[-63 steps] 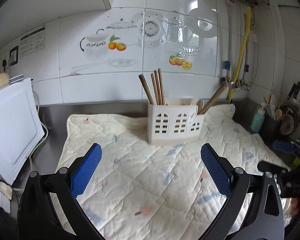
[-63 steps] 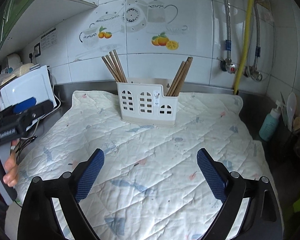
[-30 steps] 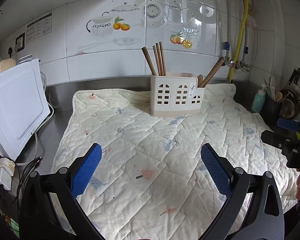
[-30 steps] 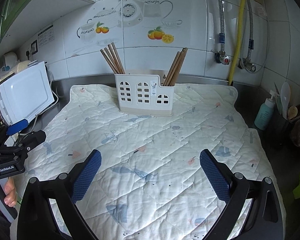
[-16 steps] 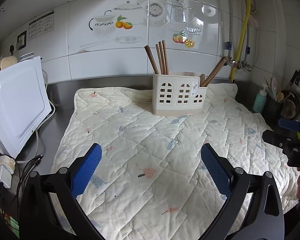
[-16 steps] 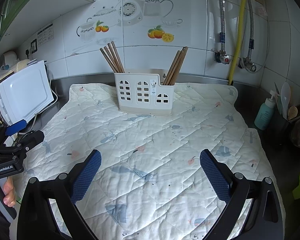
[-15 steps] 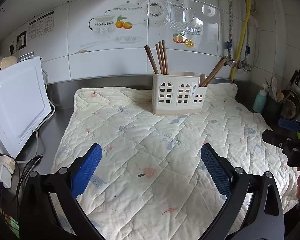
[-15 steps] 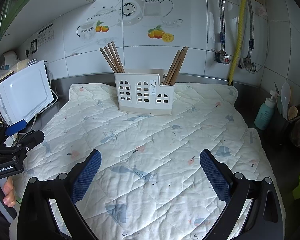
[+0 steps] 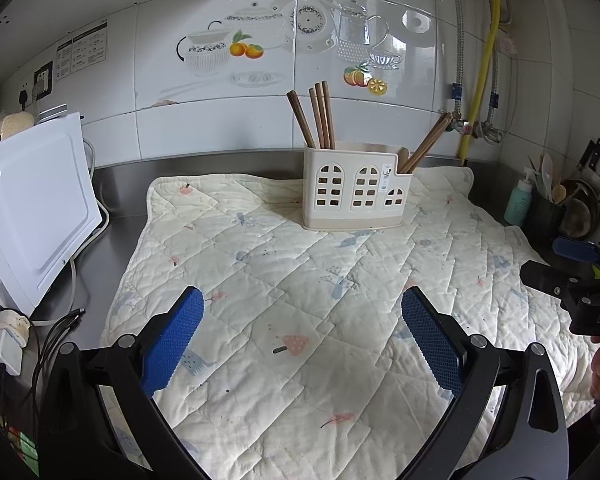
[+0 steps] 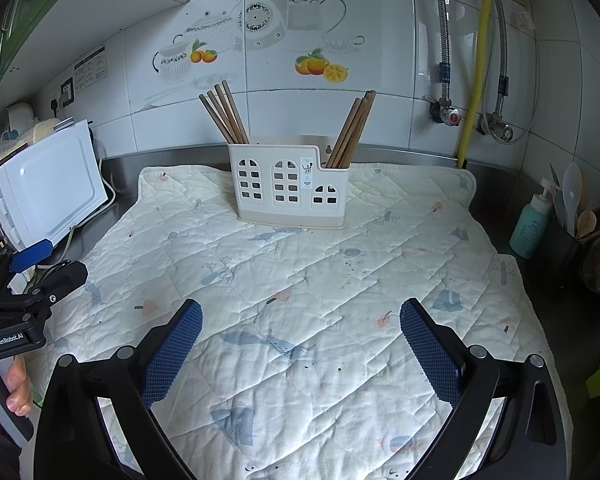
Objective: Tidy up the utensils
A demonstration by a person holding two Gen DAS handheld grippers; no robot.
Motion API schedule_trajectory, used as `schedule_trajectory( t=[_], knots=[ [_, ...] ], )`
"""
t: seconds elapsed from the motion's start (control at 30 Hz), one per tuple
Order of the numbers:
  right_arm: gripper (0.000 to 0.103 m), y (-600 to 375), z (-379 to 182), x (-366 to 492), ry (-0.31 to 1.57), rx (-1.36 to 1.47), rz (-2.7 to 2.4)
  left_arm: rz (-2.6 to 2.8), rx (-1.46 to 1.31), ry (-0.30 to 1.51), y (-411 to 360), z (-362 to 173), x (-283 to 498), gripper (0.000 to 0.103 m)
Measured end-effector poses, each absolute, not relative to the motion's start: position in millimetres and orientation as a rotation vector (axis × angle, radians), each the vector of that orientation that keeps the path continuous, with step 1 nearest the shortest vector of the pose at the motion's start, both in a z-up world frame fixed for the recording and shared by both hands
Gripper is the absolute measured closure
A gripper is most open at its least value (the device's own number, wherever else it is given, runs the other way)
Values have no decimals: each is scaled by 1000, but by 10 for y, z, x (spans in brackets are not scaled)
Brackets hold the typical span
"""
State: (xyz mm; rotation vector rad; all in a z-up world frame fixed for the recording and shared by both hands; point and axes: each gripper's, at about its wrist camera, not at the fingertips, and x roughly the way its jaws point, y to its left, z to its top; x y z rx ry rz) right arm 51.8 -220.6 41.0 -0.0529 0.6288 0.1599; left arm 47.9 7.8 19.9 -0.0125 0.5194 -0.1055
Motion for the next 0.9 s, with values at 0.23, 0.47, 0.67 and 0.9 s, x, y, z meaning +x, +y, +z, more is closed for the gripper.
schedule_trajectory(
  t=[0.23,0.47,0.67,0.9],
  knots=[
    [7,-2204,398,524,632,-51,161,-106,-14,520,76,198,473,5],
    [7,-2192,359,514,634,-52,164,-106,-17,524,72,186,472,5],
    [7,-2199,358,510,635,-46,166,-105,-19,524,66,181,470,5],
    [7,-2200,355,504,635,-45,166,-104,-14,527,33,166,465,5]
  ],
)
